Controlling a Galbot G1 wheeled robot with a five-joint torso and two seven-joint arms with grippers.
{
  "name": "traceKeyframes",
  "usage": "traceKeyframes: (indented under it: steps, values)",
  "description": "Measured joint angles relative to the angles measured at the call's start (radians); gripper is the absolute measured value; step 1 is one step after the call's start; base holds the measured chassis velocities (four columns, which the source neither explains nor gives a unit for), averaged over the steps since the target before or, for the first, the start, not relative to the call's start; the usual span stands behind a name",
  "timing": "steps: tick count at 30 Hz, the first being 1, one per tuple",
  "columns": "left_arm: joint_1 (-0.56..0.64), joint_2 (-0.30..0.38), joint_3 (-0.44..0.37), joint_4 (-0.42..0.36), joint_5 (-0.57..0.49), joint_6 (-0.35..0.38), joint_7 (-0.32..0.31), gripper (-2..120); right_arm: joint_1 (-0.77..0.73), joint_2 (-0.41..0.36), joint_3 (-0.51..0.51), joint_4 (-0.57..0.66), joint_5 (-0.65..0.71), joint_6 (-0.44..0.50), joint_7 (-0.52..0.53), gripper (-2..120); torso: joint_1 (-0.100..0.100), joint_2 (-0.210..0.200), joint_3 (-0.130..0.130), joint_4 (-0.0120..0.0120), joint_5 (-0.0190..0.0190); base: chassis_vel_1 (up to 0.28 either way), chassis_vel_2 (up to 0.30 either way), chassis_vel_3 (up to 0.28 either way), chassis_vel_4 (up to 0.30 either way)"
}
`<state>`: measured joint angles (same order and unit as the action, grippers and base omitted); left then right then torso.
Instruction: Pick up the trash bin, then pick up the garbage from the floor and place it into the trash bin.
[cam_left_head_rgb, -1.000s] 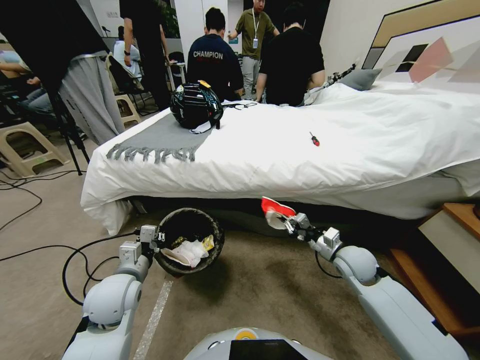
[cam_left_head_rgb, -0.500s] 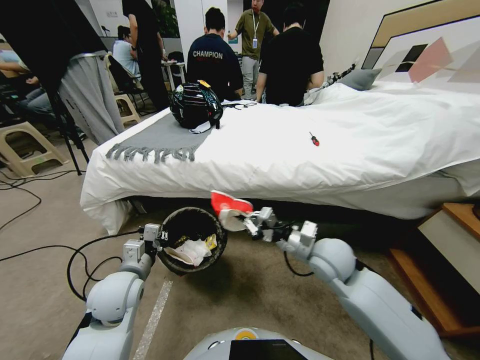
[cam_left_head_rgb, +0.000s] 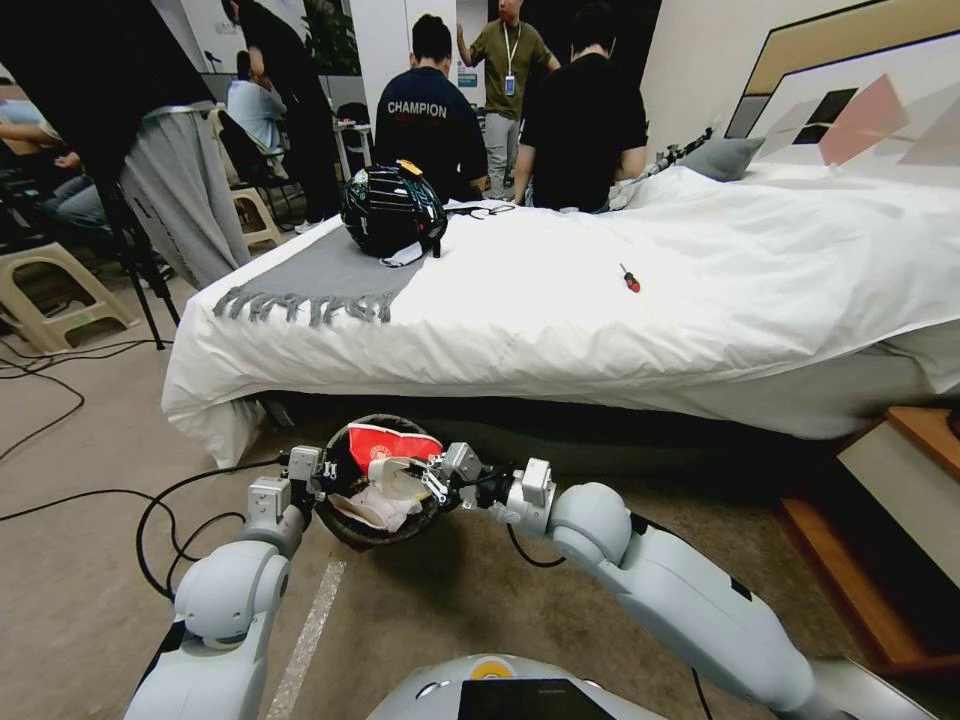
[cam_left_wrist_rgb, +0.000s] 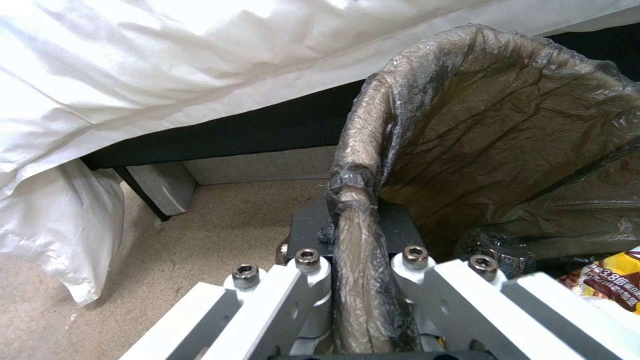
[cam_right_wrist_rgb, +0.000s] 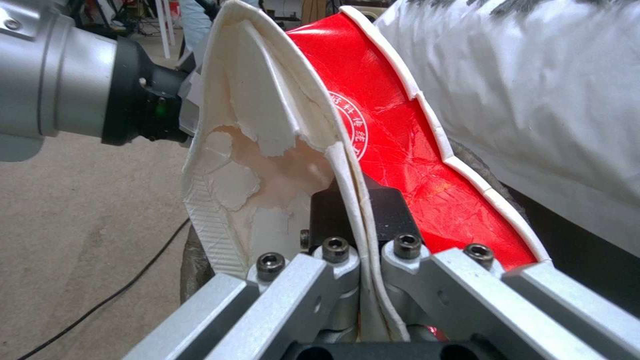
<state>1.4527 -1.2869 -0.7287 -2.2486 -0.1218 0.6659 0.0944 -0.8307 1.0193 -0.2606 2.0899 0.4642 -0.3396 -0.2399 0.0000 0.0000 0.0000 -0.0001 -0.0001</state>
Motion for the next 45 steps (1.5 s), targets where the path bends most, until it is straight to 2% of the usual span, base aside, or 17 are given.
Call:
traceKeyframes:
  steps: [13,15,17,21,24,28,30,31,32,33,36,37,40,45]
  values:
    - [0.006,-0.012,-0.001,-0.008,0.007,-0.001,0.001,4,0.030,0.067,-0.044,-0.059,-0.037,0.001,0.041,0,0.000,0.000,0.000,0.0002,0.0000,0.000,0.000,0.000,0.000]
    - [0.006,-0.012,-0.001,-0.008,0.007,-0.001,0.001,4,0.034,0.074,-0.047,-0.068,-0.043,0.001,0.044,3,0.000,0.000,0.000,0.0002,0.0000,0.000,0.000,0.000,0.000]
    - [0.005,-0.014,-0.002,-0.008,0.007,-0.001,0.002,4,0.046,0.100,-0.058,-0.089,-0.048,0.001,0.053,17,0.000,0.000,0.000,0.0001,0.0000,0.000,0.000,0.000,0.000]
    - [0.005,-0.016,-0.002,-0.008,0.008,-0.002,0.002,4,0.056,0.119,-0.068,-0.102,-0.048,0.000,0.057,26,0.000,0.000,0.000,0.0002,0.0000,0.000,0.000,0.000,0.000]
    - [0.006,-0.019,-0.003,-0.008,0.010,-0.002,0.003,4,0.067,0.135,-0.072,-0.115,-0.051,-0.001,0.062,41,0.000,0.000,0.000,0.0002,0.0000,0.000,0.000,0.000,0.000]
    - [0.008,-0.020,-0.002,-0.009,0.011,-0.002,0.003,4,0.070,0.137,-0.072,-0.120,-0.053,-0.002,0.065,50,0.000,0.000,0.000,0.0001,0.0000,0.000,0.000,0.000,0.000]
    - [0.009,-0.022,-0.002,-0.011,0.013,-0.003,0.004,4,0.070,0.137,-0.069,-0.122,-0.055,-0.003,0.069,62,0.000,0.000,0.000,0.0001,0.0000,0.000,0.000,0.000,0.000]
    - [0.009,-0.022,-0.002,-0.011,0.013,-0.003,0.004,4,0.070,0.137,-0.068,-0.122,-0.055,-0.003,0.070,64,0.000,0.000,0.000,0.0001,0.0000,0.000,0.000,0.000,0.000]
    - [0.009,-0.022,-0.002,-0.012,0.014,-0.003,0.005,4,0.070,0.137,-0.066,-0.122,-0.055,-0.004,0.072,70,0.000,0.000,0.000,0.0001,0.0000,0.000,0.000,0.000,0.000]
    - [0.009,-0.022,-0.002,-0.012,0.014,-0.003,0.005,4,0.070,0.137,-0.066,-0.122,-0.055,-0.004,0.072,70,0.000,0.000,0.000,0.0001,0.0000,0.000,0.000,0.000,0.000]
    - [0.008,-0.021,-0.001,-0.012,0.014,-0.003,0.005,4,0.070,0.138,-0.060,-0.122,-0.055,-0.005,0.075,85,0.000,0.000,0.000,0.0001,0.0000,0.000,0.000,0.000,0.000]
    - [0.008,-0.021,-0.001,-0.012,0.014,-0.003,0.005,4,0.070,0.138,-0.060,-0.122,-0.055,-0.005,0.075,85,0.000,0.000,0.000,0.0001,0.0000,0.000,0.000,0.000,0.000]
    - [0.008,-0.020,-0.001,-0.012,0.014,-0.003,0.006,4,0.067,0.136,-0.049,-0.120,-0.054,-0.006,0.079,97,0.000,0.000,0.000,0.0001,0.0001,0.000,0.000,0.000,0.000]
    - [0.007,-0.019,-0.001,-0.010,0.014,-0.004,0.006,4,0.058,0.126,-0.023,-0.098,-0.049,-0.006,0.084,100,0.000,0.000,0.000,0.0002,0.0001,0.000,0.000,0.000,0.000]
